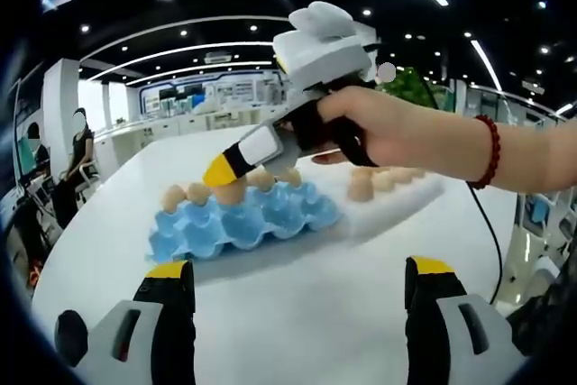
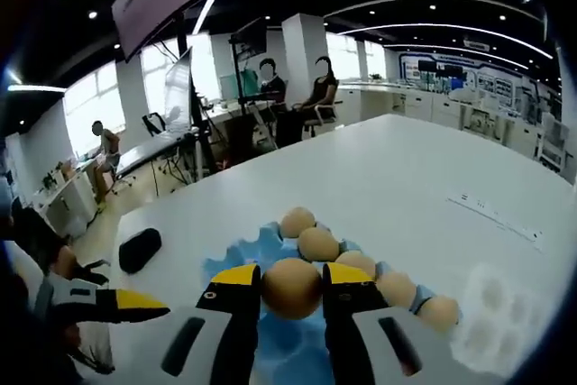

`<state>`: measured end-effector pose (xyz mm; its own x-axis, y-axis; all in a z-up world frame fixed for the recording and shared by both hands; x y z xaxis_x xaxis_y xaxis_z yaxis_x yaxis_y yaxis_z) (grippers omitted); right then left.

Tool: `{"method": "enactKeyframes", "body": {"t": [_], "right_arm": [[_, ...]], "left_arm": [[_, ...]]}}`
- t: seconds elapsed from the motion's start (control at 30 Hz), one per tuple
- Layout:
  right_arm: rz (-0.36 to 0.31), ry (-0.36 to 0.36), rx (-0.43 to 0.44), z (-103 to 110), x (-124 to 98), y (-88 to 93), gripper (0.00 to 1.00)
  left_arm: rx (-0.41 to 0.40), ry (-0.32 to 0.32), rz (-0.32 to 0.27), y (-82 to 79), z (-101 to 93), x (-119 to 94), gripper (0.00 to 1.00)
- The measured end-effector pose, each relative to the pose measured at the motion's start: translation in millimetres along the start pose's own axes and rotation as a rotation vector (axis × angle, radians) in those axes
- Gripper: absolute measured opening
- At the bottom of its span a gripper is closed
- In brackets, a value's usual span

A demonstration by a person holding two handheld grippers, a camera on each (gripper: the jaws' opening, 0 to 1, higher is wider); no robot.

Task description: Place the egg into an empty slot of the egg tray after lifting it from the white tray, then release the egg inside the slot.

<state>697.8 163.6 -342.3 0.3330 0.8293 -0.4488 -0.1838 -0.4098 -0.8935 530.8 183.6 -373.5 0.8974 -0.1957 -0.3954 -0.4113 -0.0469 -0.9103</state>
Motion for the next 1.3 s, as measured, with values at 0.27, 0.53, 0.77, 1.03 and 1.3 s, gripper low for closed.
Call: {"method": "enactKeyframes", "body": {"t": [0.27, 0.53, 0.77, 1.03, 1.3], "right_arm": [[-0.033, -0.012, -0.029, 8.1, 9.0, -10.7, 0.28], [-0.034, -0.025, -0.034, 13.2, 25.0, -13.6, 0.28], [-0.038, -0.024, -0.087, 17.7, 32.8, -11.7, 0.28], [-0.053, -0.053, -0.011, 15.7, 51.4, -16.9, 0.28], [-0.078, -0.062, -0.033, 23.8, 61.3, -23.5, 0.28]], "left_arm": [[-0.003, -0.001, 0.004, 0.7, 0.3, 0.3, 0.99], [-0.003, -0.01, 0.004, 0.7, 3.9, -1.9, 0.98], [-0.006, -0.007, 0.004, 0.8, 1.4, -0.7, 0.98], [-0.005, -0.01, 0.0, 2.1, -2.7, -6.5, 0.98], [-0.01, -0.013, 0.001, 4.3, 3.6, -10.1, 0.98]]}}
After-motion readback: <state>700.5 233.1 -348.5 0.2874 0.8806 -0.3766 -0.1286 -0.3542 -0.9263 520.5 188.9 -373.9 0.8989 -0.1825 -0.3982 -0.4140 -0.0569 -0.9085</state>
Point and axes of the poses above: the point that each gripper's makers call its tool centre point, and the gripper's own axes: x roughly forward along the fingers, z roughly to its left, y roughly out of its underside, the point moved 8 cm from there along -x, roughly backward along the fingers, and after that the axes turned 7 degrees about -x, right-handed, at the moved point
